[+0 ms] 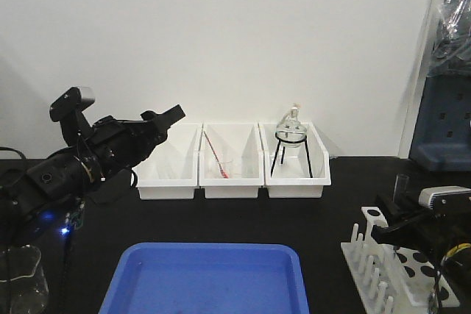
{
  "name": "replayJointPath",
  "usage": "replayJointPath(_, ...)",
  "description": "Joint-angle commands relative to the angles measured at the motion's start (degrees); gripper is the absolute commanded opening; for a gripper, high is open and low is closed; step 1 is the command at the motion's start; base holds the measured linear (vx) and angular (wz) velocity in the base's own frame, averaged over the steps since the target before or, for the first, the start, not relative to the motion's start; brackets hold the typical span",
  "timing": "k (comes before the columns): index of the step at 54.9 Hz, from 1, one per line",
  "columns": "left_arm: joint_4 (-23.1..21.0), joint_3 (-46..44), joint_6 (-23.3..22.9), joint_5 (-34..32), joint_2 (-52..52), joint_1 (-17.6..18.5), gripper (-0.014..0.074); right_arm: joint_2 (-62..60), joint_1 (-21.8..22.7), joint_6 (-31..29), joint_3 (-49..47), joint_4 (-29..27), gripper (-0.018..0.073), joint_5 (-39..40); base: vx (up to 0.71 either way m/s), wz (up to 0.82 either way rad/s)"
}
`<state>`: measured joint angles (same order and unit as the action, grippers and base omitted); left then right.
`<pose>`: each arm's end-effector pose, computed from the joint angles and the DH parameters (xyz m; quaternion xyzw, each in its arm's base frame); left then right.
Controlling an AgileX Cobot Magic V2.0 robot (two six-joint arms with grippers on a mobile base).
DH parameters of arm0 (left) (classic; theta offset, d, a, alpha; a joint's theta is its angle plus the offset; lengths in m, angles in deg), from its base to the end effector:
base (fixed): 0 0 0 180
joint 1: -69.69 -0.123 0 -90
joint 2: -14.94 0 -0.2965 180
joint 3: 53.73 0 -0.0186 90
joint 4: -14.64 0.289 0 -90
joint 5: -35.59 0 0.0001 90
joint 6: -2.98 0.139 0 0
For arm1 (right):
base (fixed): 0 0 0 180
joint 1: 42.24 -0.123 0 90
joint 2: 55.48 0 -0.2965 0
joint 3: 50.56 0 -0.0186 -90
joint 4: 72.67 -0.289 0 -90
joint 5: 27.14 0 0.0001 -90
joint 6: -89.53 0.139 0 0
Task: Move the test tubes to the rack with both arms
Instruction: 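Lower the tube with the right gripper into a rack hole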
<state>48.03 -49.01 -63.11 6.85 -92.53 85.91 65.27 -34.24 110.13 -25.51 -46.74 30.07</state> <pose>0.4675 -0.1743 0.3195 -0.0233 0.6922 -0.3981 0.6015 0.4613 -0.0133 0.1460 -0.0449 0.7138 0.1210 0.6884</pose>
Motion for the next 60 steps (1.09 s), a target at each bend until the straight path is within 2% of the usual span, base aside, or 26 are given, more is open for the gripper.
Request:
replayJointPath(1,-1.4,-1.9,0.1,-3.6,3.1,0.0,0.0584,-1.7,0.1,-0.9,-1.4,-0.7,-0.0011,6.2,0.0,0.0)
replayJointPath(19,-1.4,-1.9,0.1,-3.6,3.1,0.0,0.0584,-1.2,0.1,-0.9,-1.4,-0.7,0.002,3.4,0.0,0.0)
replayJointPath(30,-1.8,-1.9,0.1,-3.6,3.1,0.0,0.0584,-1.2,0.1,-0.9,-1.4,-0.6,0.0153,1.0,0.0,0.0)
replayJointPath(44,-1.8,-1.9,0.1,-3.6,3.1,0.0,0.0584,-1.2,0.1,-0.7,-1.4,-0.7,0.0388,1.0,0.0,0.0)
replayJointPath(52,-1.8,-1.9,0.1,-3.6,3.1,0.0,0.0584,-1.2,0.1,-0.8,-1.4,-1.2,0.0471,5.5,0.0,0.0)
replayJointPath(60,-1.8,-1.9,0.1,-3.6,2.7,0.0,0.0584,-1.4,0.2,-2.9,-1.4,-3.7,0.048,14.5,0.0,0.0)
